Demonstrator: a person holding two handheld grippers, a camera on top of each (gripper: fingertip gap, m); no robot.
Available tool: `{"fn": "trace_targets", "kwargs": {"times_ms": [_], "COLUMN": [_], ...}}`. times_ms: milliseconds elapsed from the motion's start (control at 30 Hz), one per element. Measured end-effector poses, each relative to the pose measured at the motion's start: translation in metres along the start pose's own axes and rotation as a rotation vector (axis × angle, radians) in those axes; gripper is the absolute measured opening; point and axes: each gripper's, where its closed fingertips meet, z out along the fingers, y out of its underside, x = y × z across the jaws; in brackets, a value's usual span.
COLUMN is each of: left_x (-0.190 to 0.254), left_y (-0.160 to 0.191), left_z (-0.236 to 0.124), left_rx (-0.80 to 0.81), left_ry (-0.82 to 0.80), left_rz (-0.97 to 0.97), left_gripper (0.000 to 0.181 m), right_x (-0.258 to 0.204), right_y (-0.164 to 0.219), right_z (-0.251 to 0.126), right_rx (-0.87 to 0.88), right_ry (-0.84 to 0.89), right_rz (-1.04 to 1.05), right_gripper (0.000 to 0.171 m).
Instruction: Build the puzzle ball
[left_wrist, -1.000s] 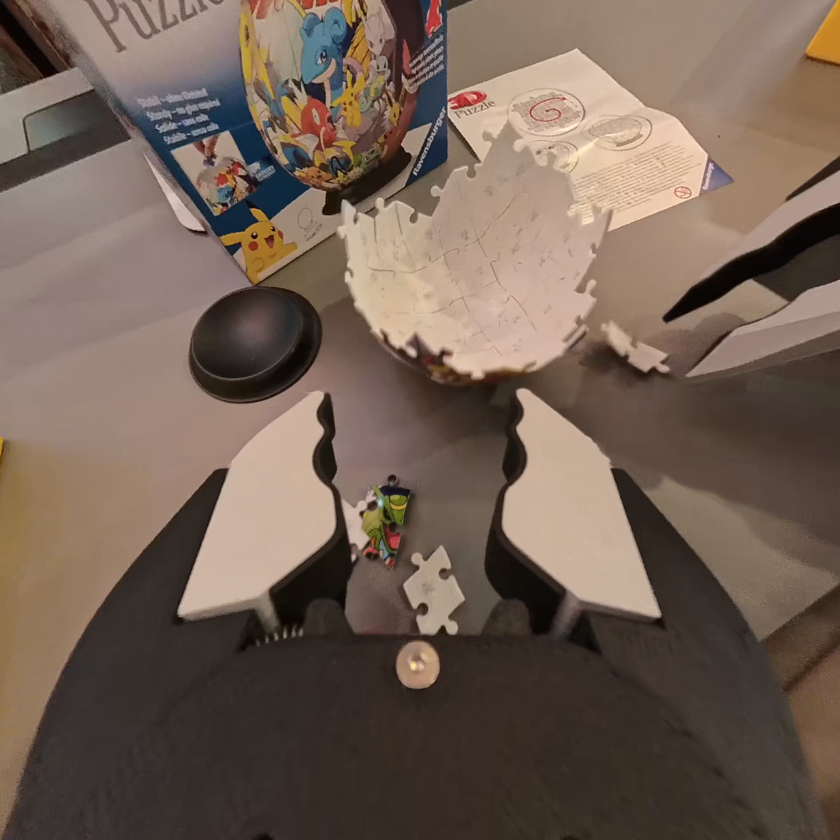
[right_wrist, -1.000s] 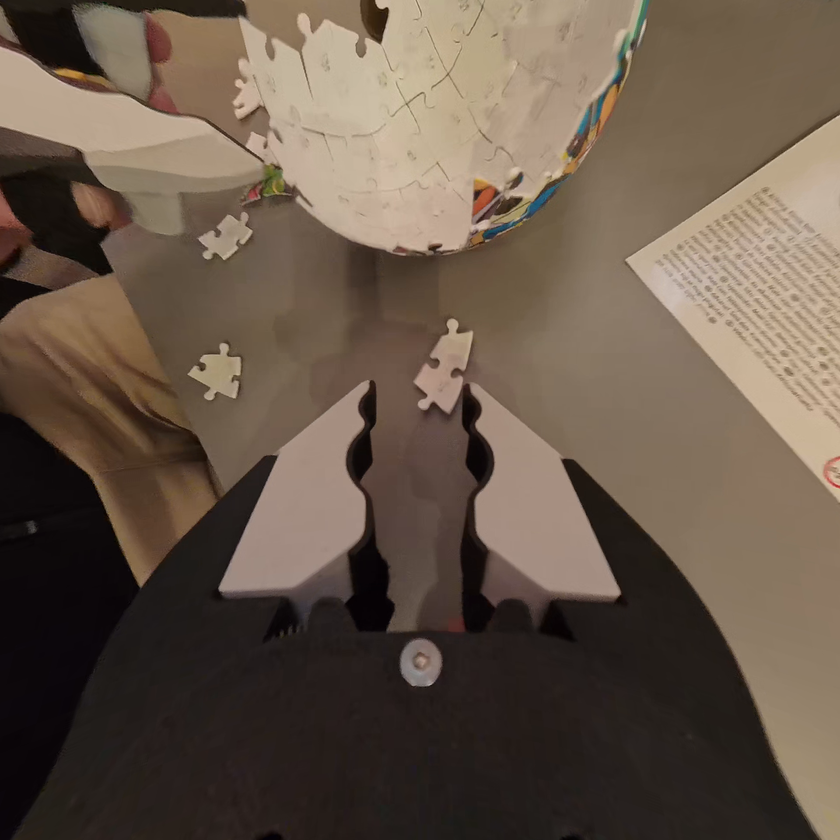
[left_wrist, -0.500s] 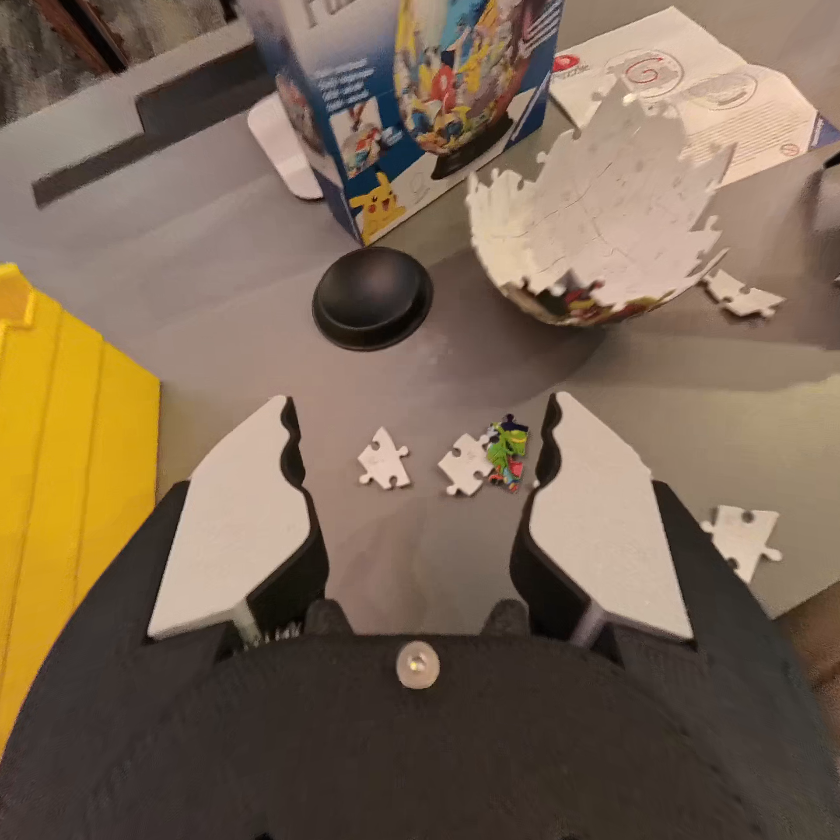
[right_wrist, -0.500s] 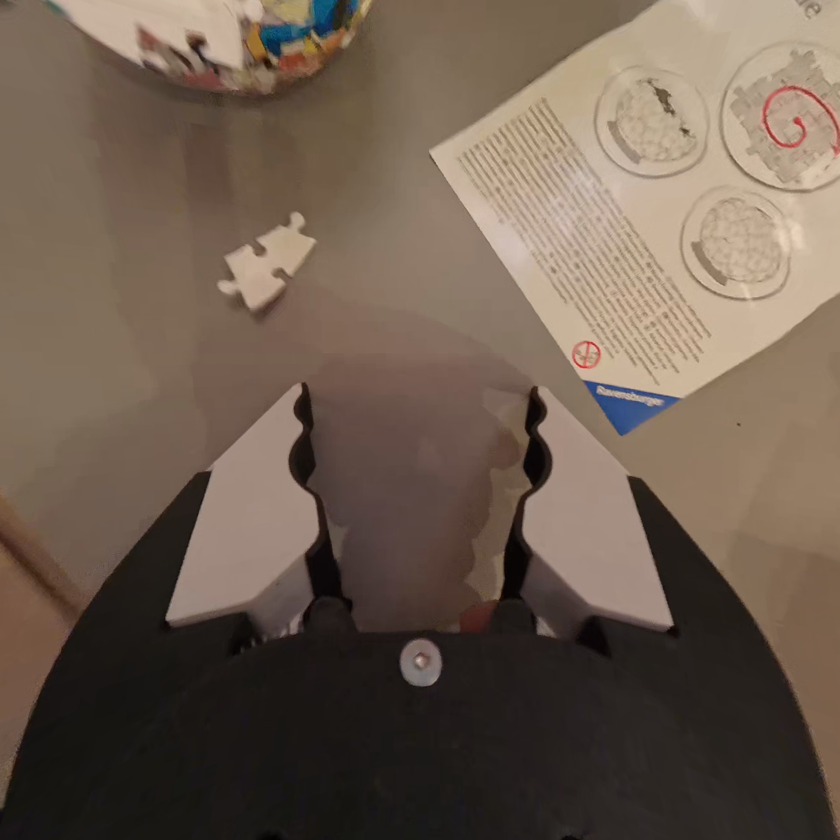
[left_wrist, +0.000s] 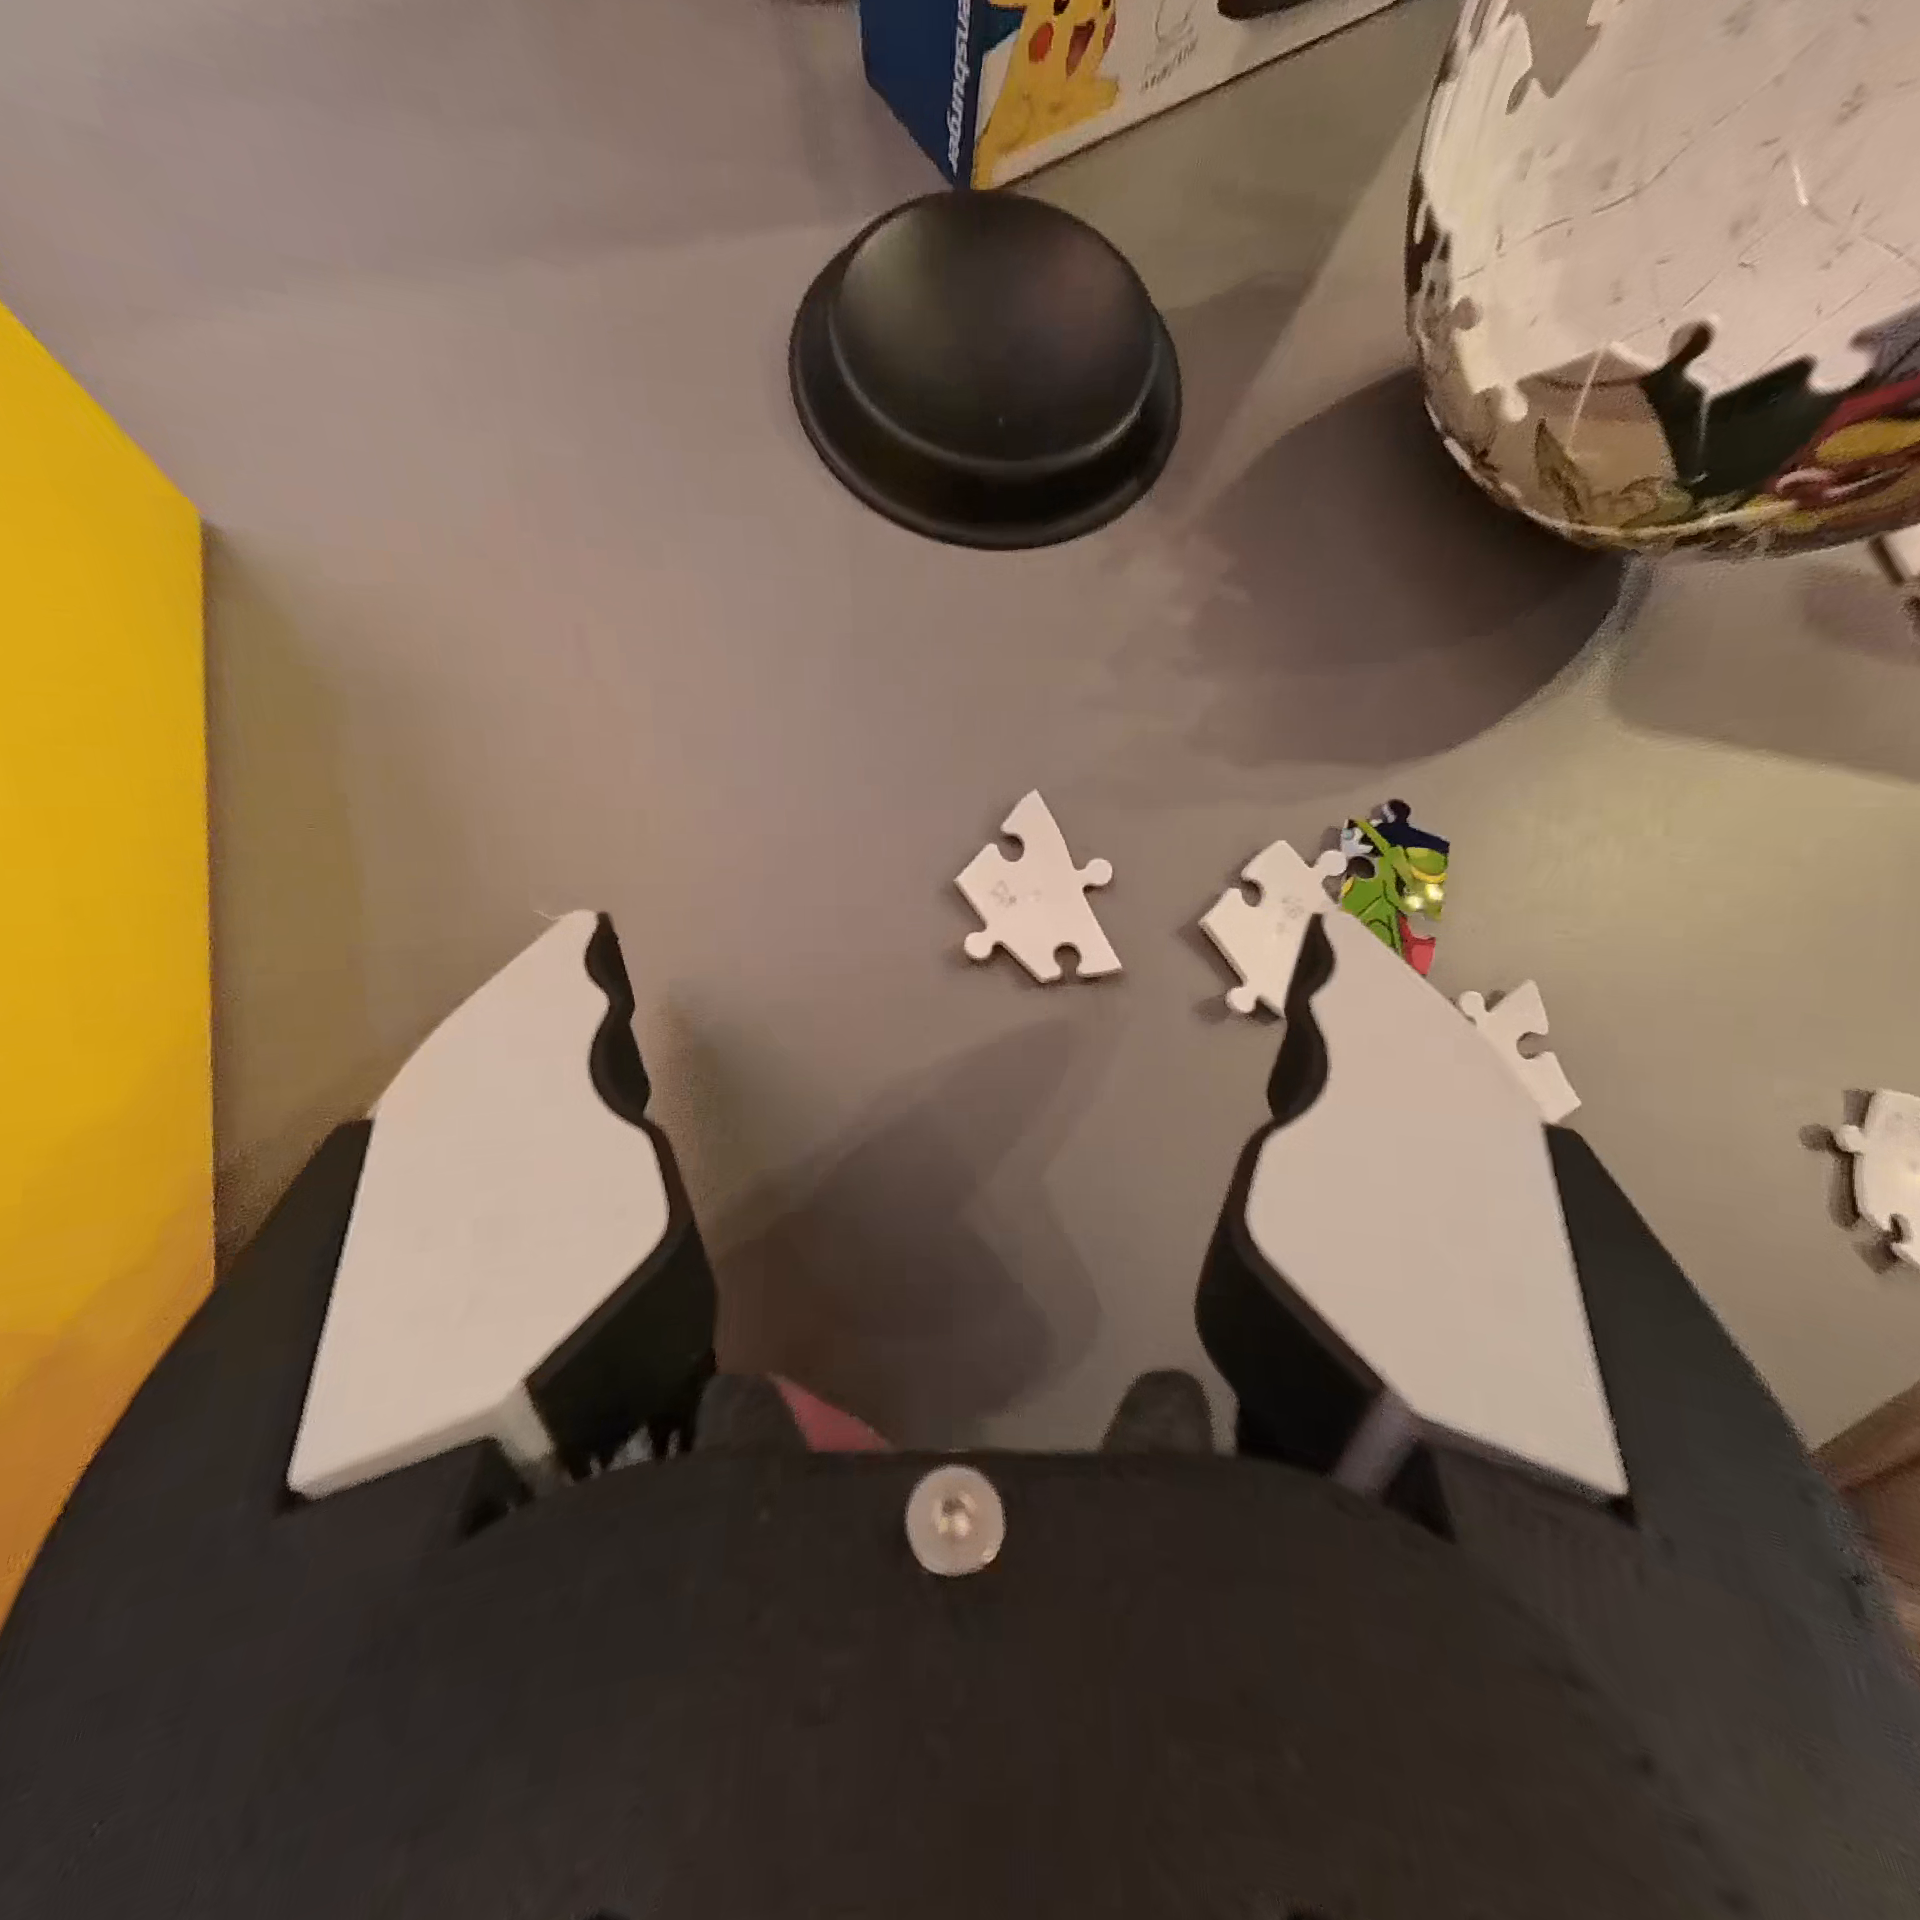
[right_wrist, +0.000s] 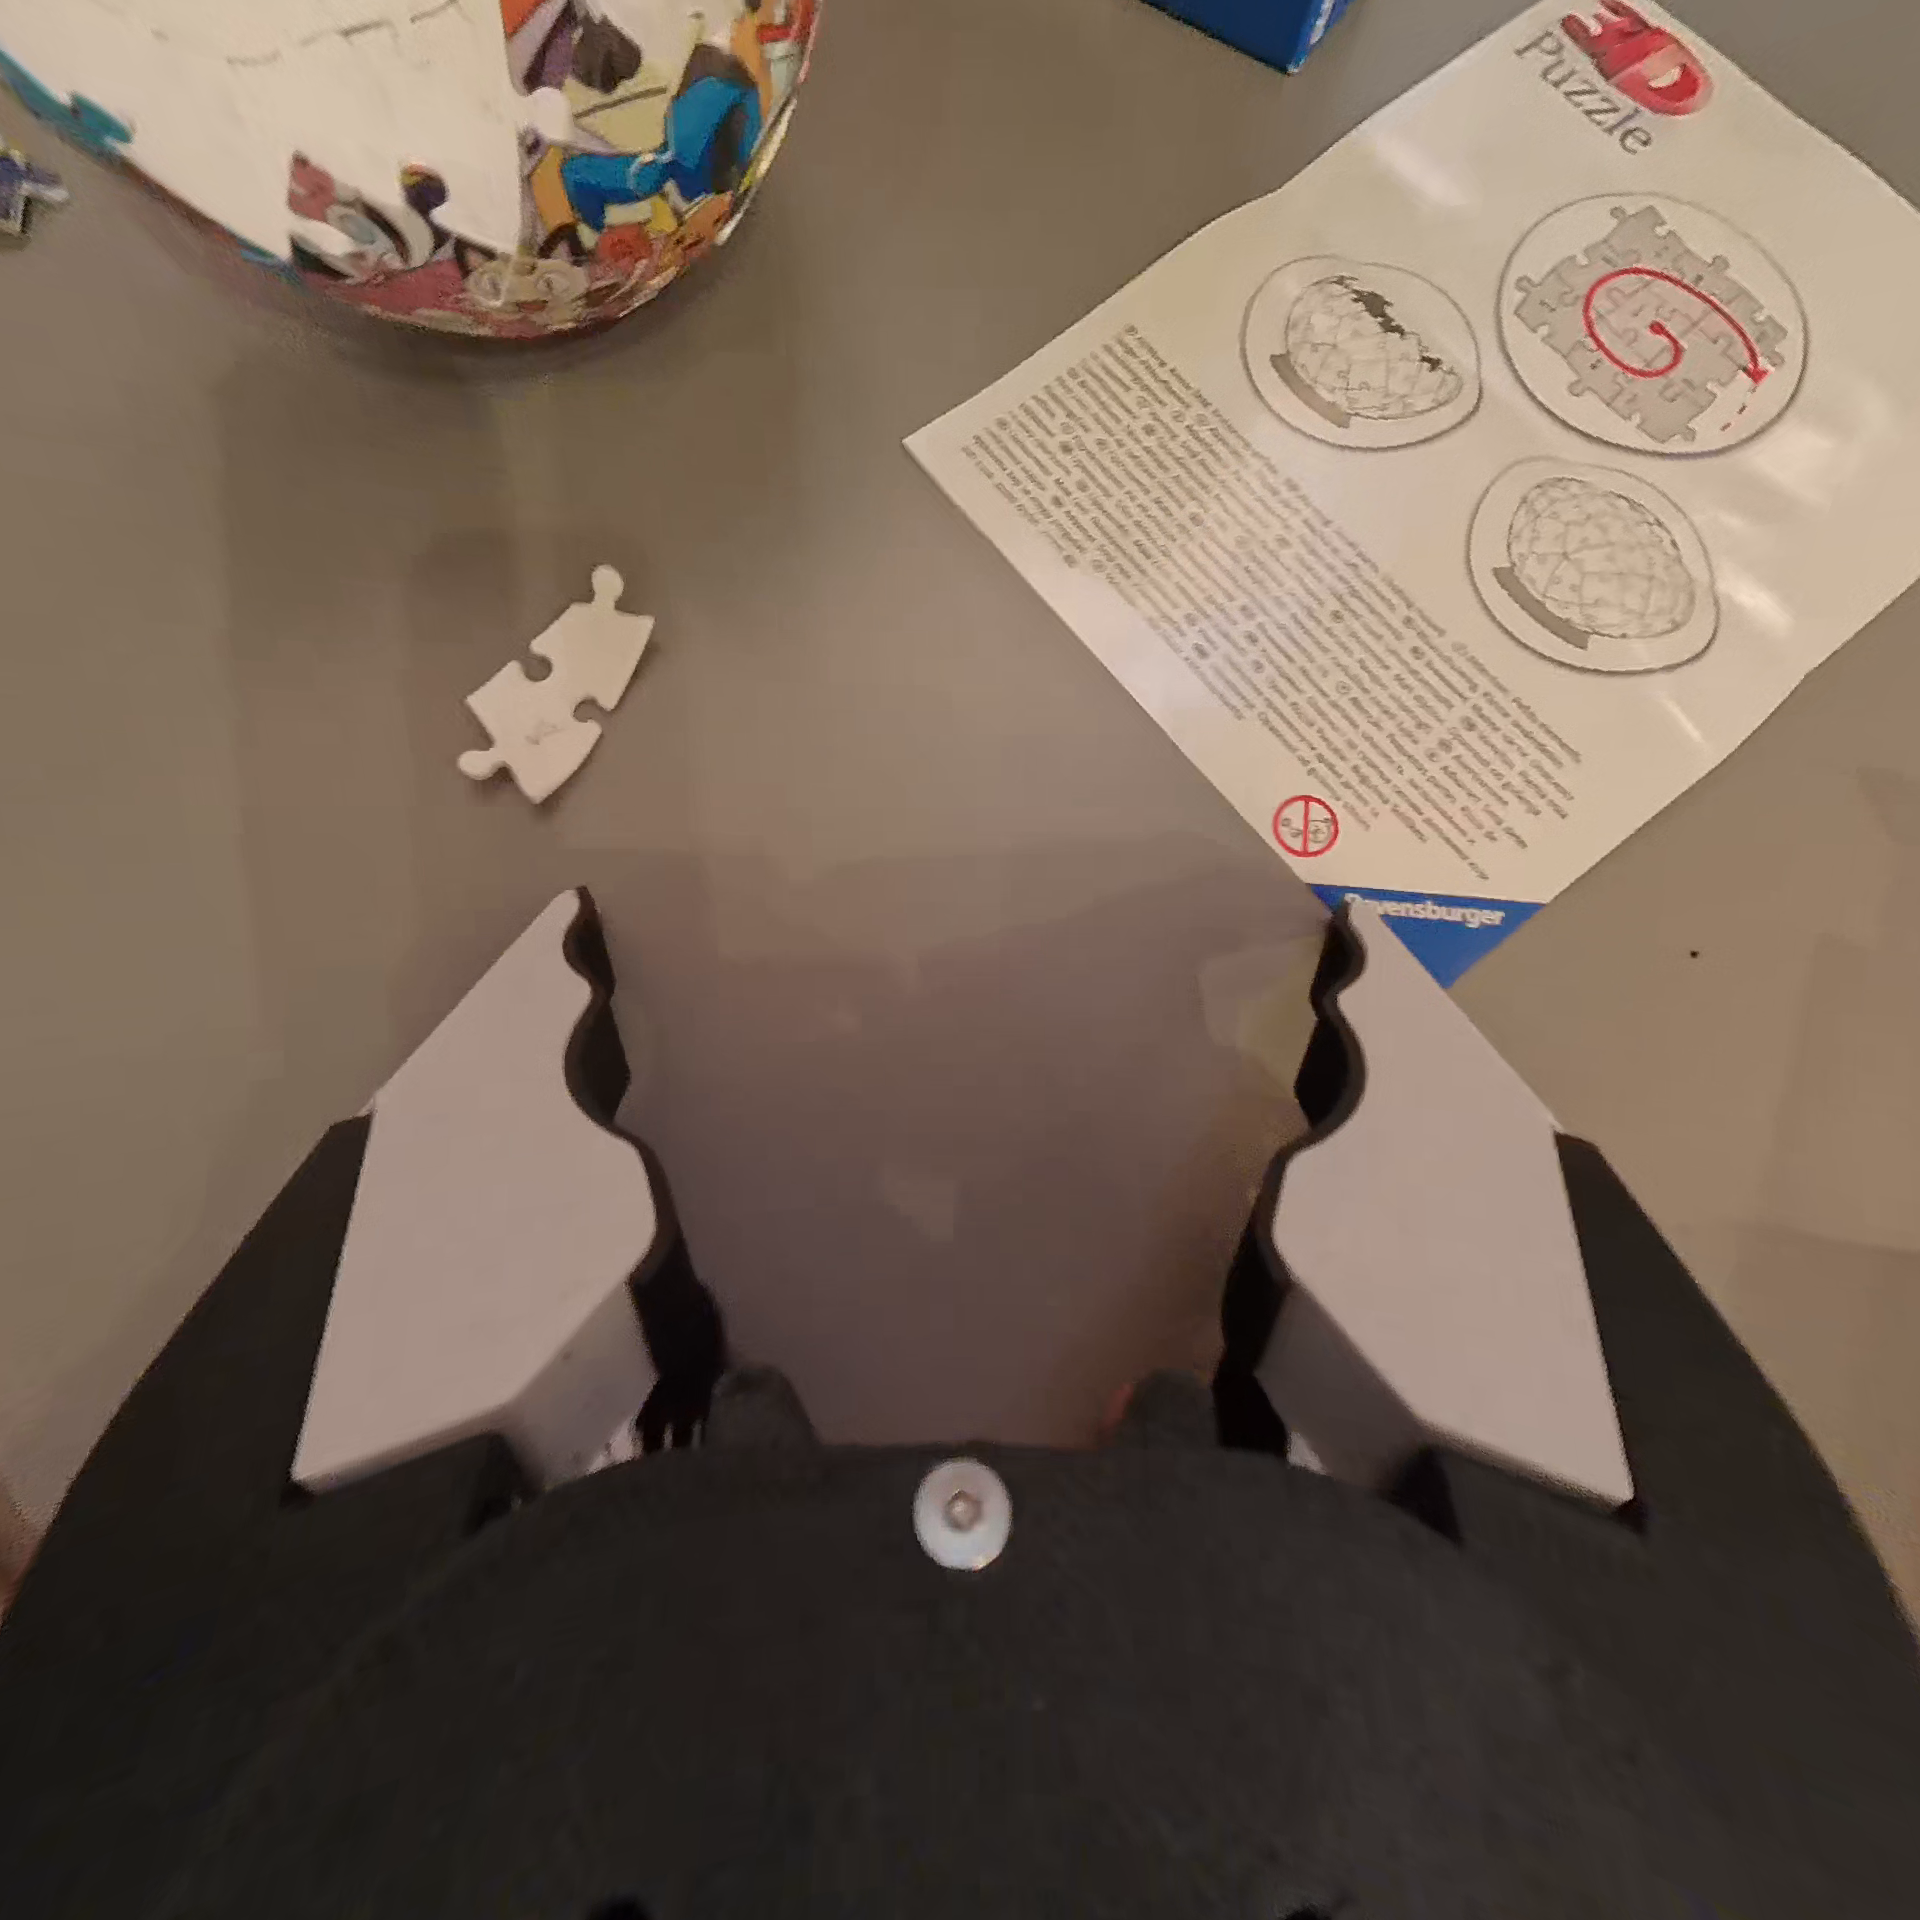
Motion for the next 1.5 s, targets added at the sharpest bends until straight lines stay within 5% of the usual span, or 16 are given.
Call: {"fn": "trace_targets", "kwargs": {"times_ms": [133, 533, 1100, 1233, 1400, 1500], "left_x": [-0.001, -0.012, -0.025, -0.025, -0.025, -0.027], "left_y": [0.013, 0.017, 0.02, 0.018, 0.018, 0.019], "left_z": [0.01, 0.015, 0.015, 0.015, 0.015, 0.016], "left_rx": [-0.053, -0.096, -0.107, -0.096, -0.098, -0.108], "left_ry": [-0.01, -0.129, -0.161, -0.163, -0.168, -0.157], "left_rz": [0.019, 0.017, -0.032, -0.011, -0.025, -0.032], "left_gripper": [0.125, 0.104, 0.123, 0.121, 0.118, 0.122], "right_x": [0.008, 0.006, 0.009, 0.005, 0.003, 0.004], "right_y": [0.001, 0.004, 0.012, 0.014, 0.01, 0.018], "right_z": [0.002, 0.002, -0.003, -0.006, -0.013, -0.009], "right_rx": [-0.003, -0.017, -0.025, -0.023, 0.02, -0.027], "right_ry": [0.024, 0.012, 0.085, 0.073, 0.12, 0.096], "right_rz": [0.019, 0.006, 0.073, 0.069, 0.071, 0.095], "right_gripper": [0.139, 0.153, 0.161, 0.16, 0.131, 0.159]}}
